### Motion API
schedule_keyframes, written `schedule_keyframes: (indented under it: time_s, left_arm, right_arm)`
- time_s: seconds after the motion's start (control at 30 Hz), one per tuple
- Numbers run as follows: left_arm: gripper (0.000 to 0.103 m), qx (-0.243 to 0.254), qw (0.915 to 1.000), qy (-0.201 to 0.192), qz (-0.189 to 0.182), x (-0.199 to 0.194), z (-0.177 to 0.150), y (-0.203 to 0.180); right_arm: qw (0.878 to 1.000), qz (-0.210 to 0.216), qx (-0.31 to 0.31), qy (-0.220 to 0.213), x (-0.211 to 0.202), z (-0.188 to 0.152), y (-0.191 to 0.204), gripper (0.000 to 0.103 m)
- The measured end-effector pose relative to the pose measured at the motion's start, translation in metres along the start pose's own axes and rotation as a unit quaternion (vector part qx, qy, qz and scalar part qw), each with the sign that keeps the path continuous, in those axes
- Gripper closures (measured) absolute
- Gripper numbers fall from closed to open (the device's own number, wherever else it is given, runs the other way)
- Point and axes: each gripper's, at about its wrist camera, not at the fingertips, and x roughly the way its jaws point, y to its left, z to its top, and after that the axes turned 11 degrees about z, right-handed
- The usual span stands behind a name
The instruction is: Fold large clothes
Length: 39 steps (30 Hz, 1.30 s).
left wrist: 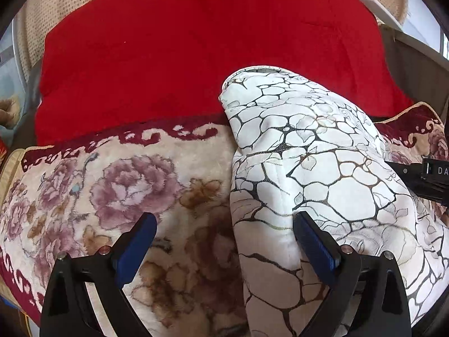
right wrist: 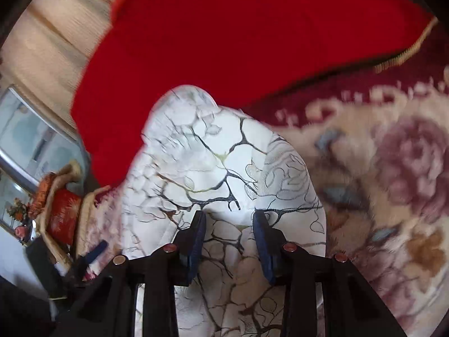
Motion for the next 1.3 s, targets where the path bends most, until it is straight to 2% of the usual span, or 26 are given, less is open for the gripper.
schedule_keyframes:
  time_s: [0.17,0.33,0.57,0.63,0.7,0.77,0.8,0.9,1.03,1.1,1.23,1.3]
  left_arm:
    - [0.005,-0.015,0.9998,0.006,-0.013,-0.008,-0.001,0.012]
    - [0.005,-0.034,0.999,-0.008,-0.03,-0.032,-0.006,0.035]
    - [0.005,-0.01,0.9984,-0.031,-0.047,-0.055,-0.027,0.042]
    - [0.005,0.019,0.9981,-0.033,-0.048,-0.054,-0.034,0.031]
    - [0.004,0.057,0.9974,-0.034,-0.029,-0.049,-0.041,0.016]
    - [0.002,0.075,0.9963,-0.037,-0.021,-0.044,-0.048,0.008]
    - [0.0,0.073,0.9964,-0.037,-0.019,-0.042,-0.048,0.009]
    - [0.0,0.074,0.9964,-0.034,-0.025,-0.037,-0.048,0.011]
    - [0.0,0.082,0.9959,-0.037,-0.002,-0.035,-0.051,0.004]
    - [0.0,0.084,0.9954,-0.044,-0.005,-0.039,-0.05,0.005]
    - [0.0,0.065,0.9966,-0.046,-0.022,-0.045,-0.048,0.017]
    - [0.0,0.066,0.996,-0.06,-0.004,-0.052,-0.045,0.02]
  right_arm:
    - [0.999,0.001,-0.032,-0.031,-0.025,-0.004,0.015,0.064]
    - [0.995,0.042,-0.07,-0.06,-0.066,-0.023,0.029,0.063]
    - [0.98,0.107,-0.161,-0.042,-0.095,-0.082,0.073,0.063]
    - [0.976,0.116,-0.18,-0.027,-0.094,-0.097,0.079,0.063]
    - [0.978,0.097,-0.183,-0.01,-0.086,-0.11,0.077,0.065]
    - [0.984,0.025,-0.173,0.03,-0.062,-0.116,0.065,0.068]
    - [0.986,0.003,-0.157,0.048,-0.049,-0.118,0.055,0.068]
    - [0.992,0.006,-0.119,0.05,-0.044,-0.115,0.044,0.073]
    - [0.989,-0.038,-0.137,0.047,-0.031,-0.12,0.054,0.074]
    - [0.985,-0.052,-0.16,0.041,-0.03,-0.124,0.063,0.074]
    - [0.99,-0.025,-0.135,0.036,-0.042,-0.118,0.063,0.071]
    - [0.99,-0.01,-0.138,0.031,-0.052,-0.113,0.068,0.071]
